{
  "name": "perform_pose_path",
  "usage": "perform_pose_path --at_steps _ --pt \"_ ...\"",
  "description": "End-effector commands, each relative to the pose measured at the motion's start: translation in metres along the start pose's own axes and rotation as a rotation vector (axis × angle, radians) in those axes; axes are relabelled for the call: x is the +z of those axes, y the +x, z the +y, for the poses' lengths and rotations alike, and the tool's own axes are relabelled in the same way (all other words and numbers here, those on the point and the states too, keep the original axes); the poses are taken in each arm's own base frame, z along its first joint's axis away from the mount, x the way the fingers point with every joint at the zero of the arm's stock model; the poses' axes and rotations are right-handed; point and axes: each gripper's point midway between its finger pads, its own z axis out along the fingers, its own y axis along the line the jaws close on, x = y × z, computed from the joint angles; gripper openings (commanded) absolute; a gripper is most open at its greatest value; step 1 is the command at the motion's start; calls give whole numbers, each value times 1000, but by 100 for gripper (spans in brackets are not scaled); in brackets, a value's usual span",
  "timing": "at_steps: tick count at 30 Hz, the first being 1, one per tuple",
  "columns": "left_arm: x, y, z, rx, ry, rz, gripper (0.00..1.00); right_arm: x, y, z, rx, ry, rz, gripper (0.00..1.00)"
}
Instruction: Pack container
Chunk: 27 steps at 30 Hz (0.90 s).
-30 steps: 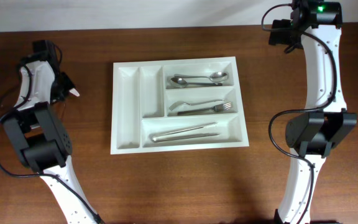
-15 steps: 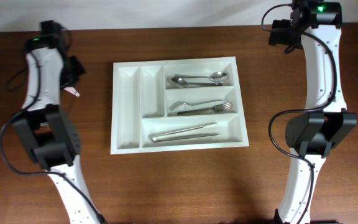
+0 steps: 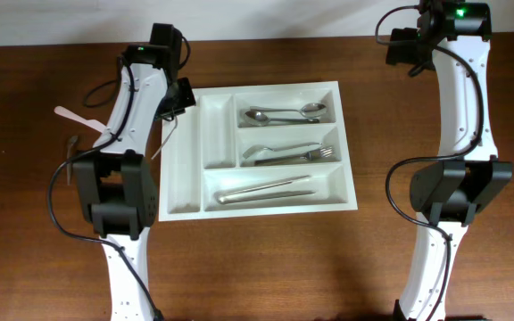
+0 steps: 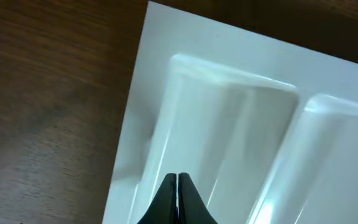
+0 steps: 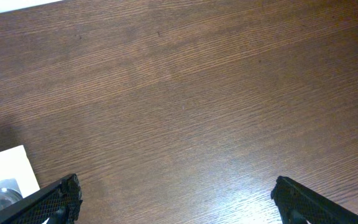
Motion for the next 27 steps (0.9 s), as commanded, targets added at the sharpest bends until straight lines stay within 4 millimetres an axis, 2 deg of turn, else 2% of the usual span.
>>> perform_pose_path --at_steps 1,4,6,8,10,16,19,22,27 --pt "-6 -13 6 -40 -11 -44 2 -11 -6 -1 21 -4 -29 99" --pt "-6 -15 5 -40 -7 -50 19 -11 -6 -1 21 -4 -29 99" --pt "-7 -16 4 -41 -1 -56 38 -11 -6 -1 21 -4 -29 99" --pt "-7 -17 2 -41 9 -58 51 -11 -6 -1 21 -4 -29 99" --pt "-7 -18 1 -41 12 -61 56 -11 -6 -1 21 -4 -29 99" --pt "-19 -30 11 -66 14 -89 57 -11 -6 -1 21 -4 -29 99" --pt "-32 -43 33 -111 8 -105 57 -11 -6 -1 21 -4 -29 99" --pt "-42 -49 64 -165 -14 -96 57 -11 -6 -1 21 -4 -29 99" --pt "-45 -37 139 -253 -180 -32 57 -11 -6 -1 21 -4 -29 99"
